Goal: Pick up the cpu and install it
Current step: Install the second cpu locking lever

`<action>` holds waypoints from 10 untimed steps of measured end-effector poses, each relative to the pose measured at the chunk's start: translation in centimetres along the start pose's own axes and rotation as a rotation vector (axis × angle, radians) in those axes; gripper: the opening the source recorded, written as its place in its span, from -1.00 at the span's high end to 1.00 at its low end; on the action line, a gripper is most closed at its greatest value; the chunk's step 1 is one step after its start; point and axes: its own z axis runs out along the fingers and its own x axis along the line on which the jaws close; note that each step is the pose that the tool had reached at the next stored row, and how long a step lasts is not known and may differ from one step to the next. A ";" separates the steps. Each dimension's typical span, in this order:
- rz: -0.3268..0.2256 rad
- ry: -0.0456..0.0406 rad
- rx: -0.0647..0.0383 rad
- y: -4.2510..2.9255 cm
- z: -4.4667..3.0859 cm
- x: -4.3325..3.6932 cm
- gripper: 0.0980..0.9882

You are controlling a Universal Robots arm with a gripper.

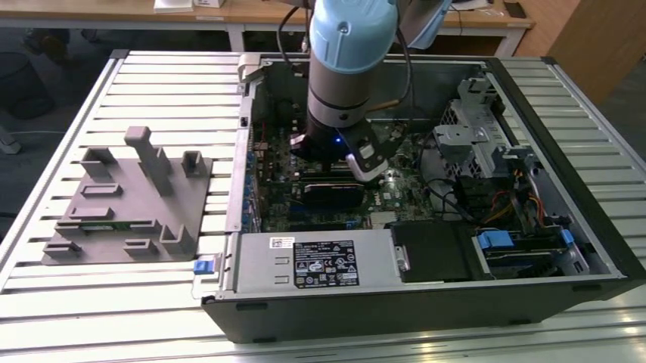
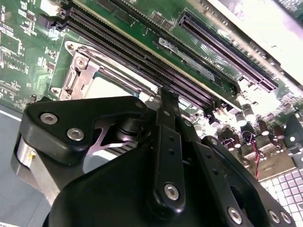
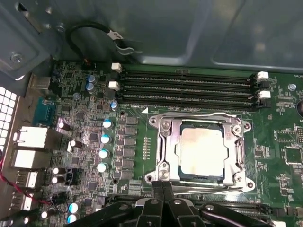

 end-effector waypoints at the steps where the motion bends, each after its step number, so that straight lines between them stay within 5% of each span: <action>1: 0.000 -0.0001 -0.002 -0.01 0.04 0.01 0.98; 10: -0.001 -0.0007 -0.019 -0.18 0.46 0.36 0.98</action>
